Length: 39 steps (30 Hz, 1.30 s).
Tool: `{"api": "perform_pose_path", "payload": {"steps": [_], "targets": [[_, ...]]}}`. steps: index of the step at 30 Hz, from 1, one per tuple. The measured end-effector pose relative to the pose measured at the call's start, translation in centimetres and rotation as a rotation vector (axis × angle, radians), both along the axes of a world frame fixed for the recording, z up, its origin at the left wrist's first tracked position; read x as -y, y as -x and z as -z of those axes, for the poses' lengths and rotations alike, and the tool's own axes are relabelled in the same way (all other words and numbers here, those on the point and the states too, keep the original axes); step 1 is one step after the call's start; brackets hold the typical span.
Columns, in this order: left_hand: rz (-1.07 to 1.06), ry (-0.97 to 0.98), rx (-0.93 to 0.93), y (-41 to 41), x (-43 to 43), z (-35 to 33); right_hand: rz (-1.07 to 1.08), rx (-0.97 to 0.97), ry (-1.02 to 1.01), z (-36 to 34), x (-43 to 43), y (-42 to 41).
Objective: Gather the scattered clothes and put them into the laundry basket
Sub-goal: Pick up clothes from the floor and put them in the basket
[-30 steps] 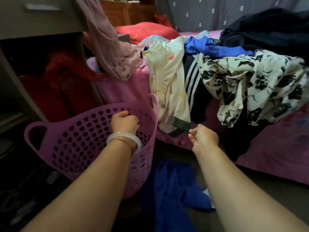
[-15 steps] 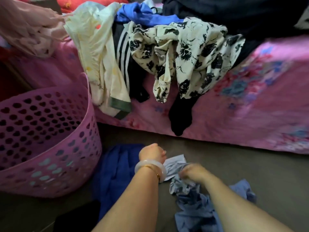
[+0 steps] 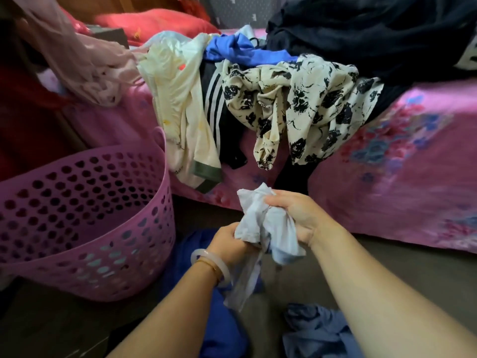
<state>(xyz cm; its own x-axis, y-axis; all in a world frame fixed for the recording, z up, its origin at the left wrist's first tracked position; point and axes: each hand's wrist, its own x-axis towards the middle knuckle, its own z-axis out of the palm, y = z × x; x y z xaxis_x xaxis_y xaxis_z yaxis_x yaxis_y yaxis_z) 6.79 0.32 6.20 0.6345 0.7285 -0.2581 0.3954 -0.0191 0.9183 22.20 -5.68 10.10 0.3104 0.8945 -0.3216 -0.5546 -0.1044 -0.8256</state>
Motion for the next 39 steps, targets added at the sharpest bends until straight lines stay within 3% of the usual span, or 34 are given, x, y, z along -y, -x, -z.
{"api": "perform_pose_path", "payload": {"steps": [2, 4, 7, 10, 13, 15, 16, 19, 24, 28, 35, 37, 39], "targets": [[0.000, 0.030, 0.051, 0.5, -0.5, -1.5, 0.068, -0.080, -0.028, -0.2, -0.4, -0.1], [-0.041, 0.062, 0.130, 1.2, -0.9, -2.9, -0.045, -0.117, -0.016, -0.3, 0.0, 0.2], [-0.028, 0.031, 0.161, 2.1, -1.2, -4.5, -0.300, 0.133, -0.004, -0.4, 0.8, 1.5], [-0.069, 0.035, 0.176, 3.2, -1.7, -5.0, -0.102, 0.364, 0.048, -1.1, 0.2, 2.5], [-0.277, 0.226, 0.238, 4.6, -3.0, -4.8, 0.123, 0.171, 0.114, -2.4, -0.5, 2.3], [-0.375, 0.211, 0.113, 5.4, -3.8, -4.6, 0.089, 0.027, 0.095, -3.1, -0.3, 2.4], [-0.374, 0.151, 0.007, 5.6, -4.0, -4.6, 0.050, 0.043, 0.095, -3.5, 0.0, 2.7], [-0.257, 0.028, -0.147, 5.4, -3.4, -5.1, -0.041, 0.211, 0.102, -4.3, 0.0, 3.9], [0.086, 0.011, 0.119, 3.6, -1.4, -6.9, -0.189, 0.402, 0.054, -5.4, 0.0, 6.0], [-0.025, -0.192, 0.189, 2.3, 0.1, -6.8, -0.183, 0.632, 0.022, -6.7, 0.1, 6.7], [-0.059, -0.364, -0.004, 2.9, -0.9, -4.7, 0.113, 1.300, 0.143, -6.9, -0.3, 5.1], [-0.101, -0.415, -0.071, 3.4, -1.2, -4.3, 0.198, 1.326, 0.085, -7.1, -0.1, 4.6], [-0.139, -0.444, -0.110, 3.9, -1.5, -4.1, 0.256, 1.180, 0.035, -7.1, -0.1, 4.1]]}}
